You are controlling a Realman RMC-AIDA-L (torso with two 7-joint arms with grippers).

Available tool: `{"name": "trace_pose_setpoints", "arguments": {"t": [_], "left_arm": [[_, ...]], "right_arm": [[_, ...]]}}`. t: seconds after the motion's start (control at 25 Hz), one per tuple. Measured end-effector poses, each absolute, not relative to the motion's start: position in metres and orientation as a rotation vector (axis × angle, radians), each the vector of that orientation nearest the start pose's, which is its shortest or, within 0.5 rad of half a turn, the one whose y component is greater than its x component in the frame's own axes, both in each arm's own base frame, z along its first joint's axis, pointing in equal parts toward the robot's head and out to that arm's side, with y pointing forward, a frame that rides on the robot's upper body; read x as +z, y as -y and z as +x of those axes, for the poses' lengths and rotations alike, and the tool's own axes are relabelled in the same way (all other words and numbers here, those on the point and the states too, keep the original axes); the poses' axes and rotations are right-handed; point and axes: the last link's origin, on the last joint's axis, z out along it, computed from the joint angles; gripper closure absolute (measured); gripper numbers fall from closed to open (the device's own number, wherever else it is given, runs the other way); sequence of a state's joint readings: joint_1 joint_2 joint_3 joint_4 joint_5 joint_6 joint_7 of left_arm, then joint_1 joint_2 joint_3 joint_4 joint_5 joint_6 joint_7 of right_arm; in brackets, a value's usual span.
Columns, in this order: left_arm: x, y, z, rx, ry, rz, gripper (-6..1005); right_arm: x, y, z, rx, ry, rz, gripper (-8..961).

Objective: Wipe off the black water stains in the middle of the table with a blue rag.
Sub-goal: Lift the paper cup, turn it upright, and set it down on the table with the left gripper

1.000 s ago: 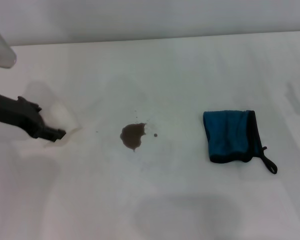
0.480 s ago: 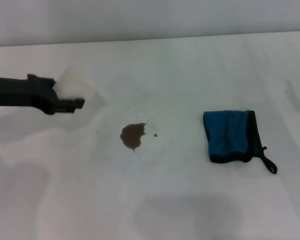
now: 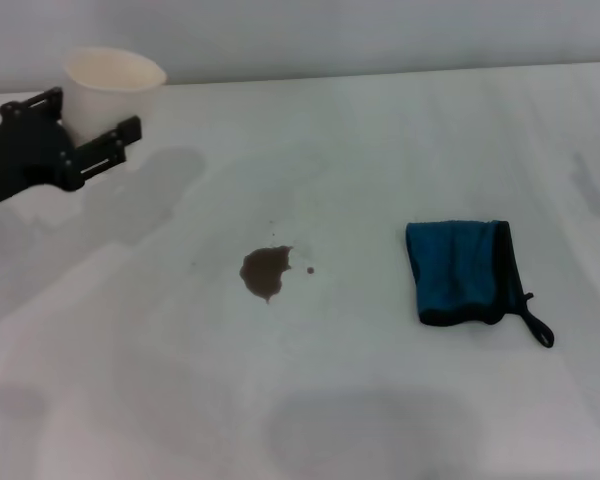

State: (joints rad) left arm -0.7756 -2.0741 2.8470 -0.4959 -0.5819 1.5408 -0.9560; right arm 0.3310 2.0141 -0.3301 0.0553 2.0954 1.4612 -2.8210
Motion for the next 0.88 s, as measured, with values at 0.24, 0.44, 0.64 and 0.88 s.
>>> {"name": "trace_pose_setpoints", "arguments": {"t": [0.24,0.44,0.64,0.88], "left_arm": [[-0.007,-0.349,-0.282,-0.828,0.369,-2.275,366],[-0.025,-0.337,-0.293,-0.814,0.421,-2.23,366],[-0.039,-0.33,-0.302,-0.764,0.491,-2.219,367],[-0.056,-0.325,-0.307,-0.683,0.492,-2.225,366]], "right_arm": [[0.048,-0.274,0.376,0.779,-0.515,-1.42,89],[0.049,-0.272,0.378,0.774,-0.511,-1.419,89],[0.05,-0.27,0.379,0.77,-0.51,-1.416,89],[0.051,-0.27,0.379,0.77,-0.508,-1.415,89]]}}
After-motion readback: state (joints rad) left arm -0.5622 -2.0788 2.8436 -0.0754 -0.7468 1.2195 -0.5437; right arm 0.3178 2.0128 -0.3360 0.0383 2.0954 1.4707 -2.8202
